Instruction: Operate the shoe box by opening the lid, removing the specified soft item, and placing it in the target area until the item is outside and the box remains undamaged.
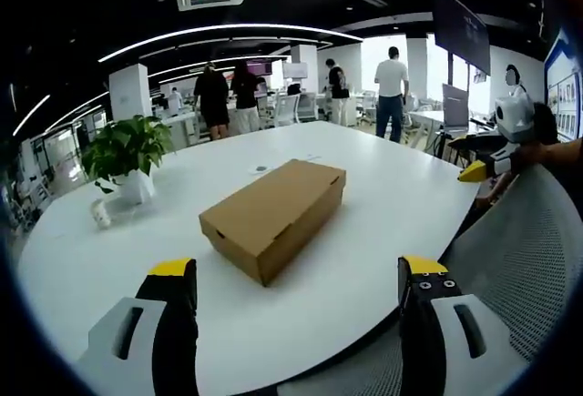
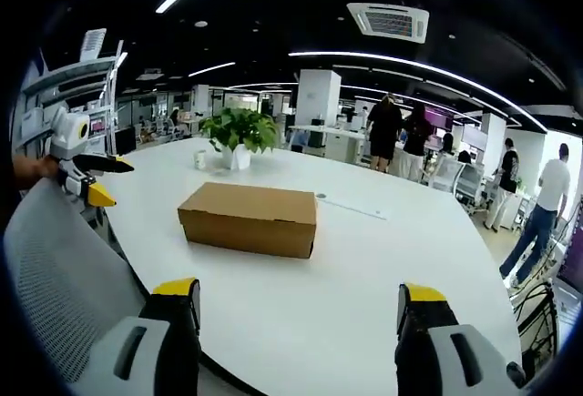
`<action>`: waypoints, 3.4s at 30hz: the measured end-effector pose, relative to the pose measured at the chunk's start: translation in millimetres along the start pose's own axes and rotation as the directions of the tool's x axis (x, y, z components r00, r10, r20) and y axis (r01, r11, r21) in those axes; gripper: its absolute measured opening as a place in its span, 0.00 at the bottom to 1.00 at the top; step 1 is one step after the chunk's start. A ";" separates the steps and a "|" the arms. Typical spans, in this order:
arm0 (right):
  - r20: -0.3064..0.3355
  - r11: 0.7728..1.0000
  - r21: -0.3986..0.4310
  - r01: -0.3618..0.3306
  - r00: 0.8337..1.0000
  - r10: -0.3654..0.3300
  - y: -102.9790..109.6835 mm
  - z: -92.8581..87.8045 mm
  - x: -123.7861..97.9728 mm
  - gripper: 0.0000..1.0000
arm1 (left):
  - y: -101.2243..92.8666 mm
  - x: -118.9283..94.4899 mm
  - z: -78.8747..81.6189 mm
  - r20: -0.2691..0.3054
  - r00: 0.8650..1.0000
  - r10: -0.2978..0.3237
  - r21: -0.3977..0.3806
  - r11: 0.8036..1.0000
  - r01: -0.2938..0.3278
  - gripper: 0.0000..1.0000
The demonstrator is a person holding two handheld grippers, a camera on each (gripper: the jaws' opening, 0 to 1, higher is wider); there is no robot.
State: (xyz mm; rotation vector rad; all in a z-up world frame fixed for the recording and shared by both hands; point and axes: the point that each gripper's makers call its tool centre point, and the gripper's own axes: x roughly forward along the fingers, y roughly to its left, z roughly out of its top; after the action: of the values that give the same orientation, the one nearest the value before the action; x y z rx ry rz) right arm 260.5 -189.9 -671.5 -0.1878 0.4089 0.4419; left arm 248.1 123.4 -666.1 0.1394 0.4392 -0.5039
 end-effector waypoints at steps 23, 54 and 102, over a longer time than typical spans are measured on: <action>0.004 1.000 0.013 0.002 1.000 -0.002 -0.2 0.6 -0.4 0.89 | -1.0 0.0 0.5 0.004 1.000 -0.008 -0.010 1.000 0.008 0.95; 0.019 0.999 0.045 0.002 1.000 -0.003 -1.3 2.3 -0.5 0.90 | -0.9 -0.2 3.7 0.024 1.000 -0.009 -0.024 1.000 0.009 1.00; 0.038 0.995 0.084 -0.052 0.998 0.049 -11.5 15.3 8.9 0.92 | 8.8 7.2 13.8 0.001 1.000 -0.008 -0.136 0.991 0.008 0.98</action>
State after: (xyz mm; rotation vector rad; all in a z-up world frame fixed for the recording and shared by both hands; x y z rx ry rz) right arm 278.3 -192.7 -660.5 -0.0868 0.3972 0.4761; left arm 263.2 124.7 -656.7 0.0059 0.4724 -0.4801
